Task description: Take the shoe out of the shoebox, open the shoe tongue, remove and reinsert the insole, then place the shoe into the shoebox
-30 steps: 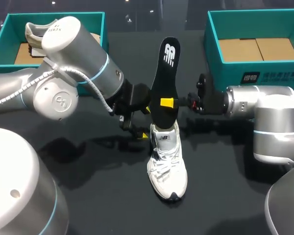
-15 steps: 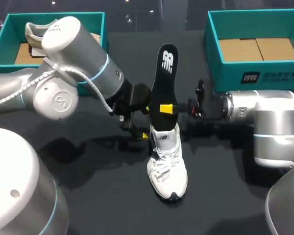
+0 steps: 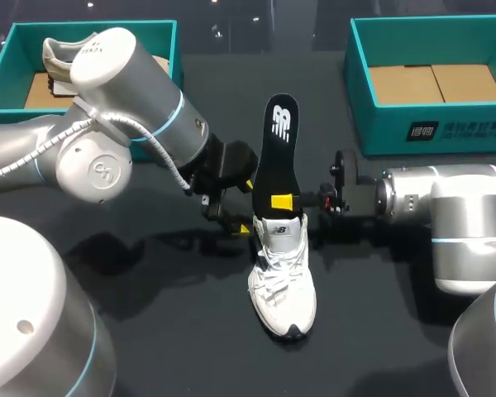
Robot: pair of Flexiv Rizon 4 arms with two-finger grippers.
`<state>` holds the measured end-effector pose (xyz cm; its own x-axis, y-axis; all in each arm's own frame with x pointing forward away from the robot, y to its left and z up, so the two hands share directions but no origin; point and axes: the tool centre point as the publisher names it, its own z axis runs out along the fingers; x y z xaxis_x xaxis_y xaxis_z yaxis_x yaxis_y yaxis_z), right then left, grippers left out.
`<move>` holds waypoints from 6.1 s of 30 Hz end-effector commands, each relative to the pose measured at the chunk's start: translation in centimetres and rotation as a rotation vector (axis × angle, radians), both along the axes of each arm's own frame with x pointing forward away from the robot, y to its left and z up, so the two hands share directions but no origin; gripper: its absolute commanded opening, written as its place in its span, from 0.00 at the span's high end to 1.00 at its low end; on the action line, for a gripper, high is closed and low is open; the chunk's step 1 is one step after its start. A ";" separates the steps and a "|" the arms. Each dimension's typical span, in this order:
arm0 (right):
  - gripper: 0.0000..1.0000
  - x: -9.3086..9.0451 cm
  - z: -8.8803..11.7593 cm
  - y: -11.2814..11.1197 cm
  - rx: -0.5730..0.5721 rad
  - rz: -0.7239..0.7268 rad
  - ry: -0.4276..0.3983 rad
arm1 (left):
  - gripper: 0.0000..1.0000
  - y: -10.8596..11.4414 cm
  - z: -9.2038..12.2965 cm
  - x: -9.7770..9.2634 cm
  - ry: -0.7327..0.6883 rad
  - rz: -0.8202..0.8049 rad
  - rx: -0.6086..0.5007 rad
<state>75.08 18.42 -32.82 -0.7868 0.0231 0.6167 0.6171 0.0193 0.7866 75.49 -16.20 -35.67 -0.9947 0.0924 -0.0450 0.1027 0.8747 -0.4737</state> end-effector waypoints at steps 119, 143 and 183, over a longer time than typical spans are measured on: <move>0.71 -0.3 2.2 0.3 -0.139 -0.006 0.217 | 0.00 0.0 0.0 0.0 0.000 0.000 0.002; 1.00 -3.2 -1.5 -0.1 -0.170 -0.048 0.327 | 0.00 0.0 0.0 0.0 0.000 0.000 0.002; 1.00 -2.1 -0.6 -0.5 -0.171 -0.048 0.336 | 0.00 0.0 0.0 0.0 0.000 0.000 0.002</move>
<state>74.31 17.70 -33.08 -0.5385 0.1663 0.8261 0.8426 0.1154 0.5260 75.49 -16.20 -35.67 -0.9947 0.0923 -0.0450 0.1026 0.8747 -0.4736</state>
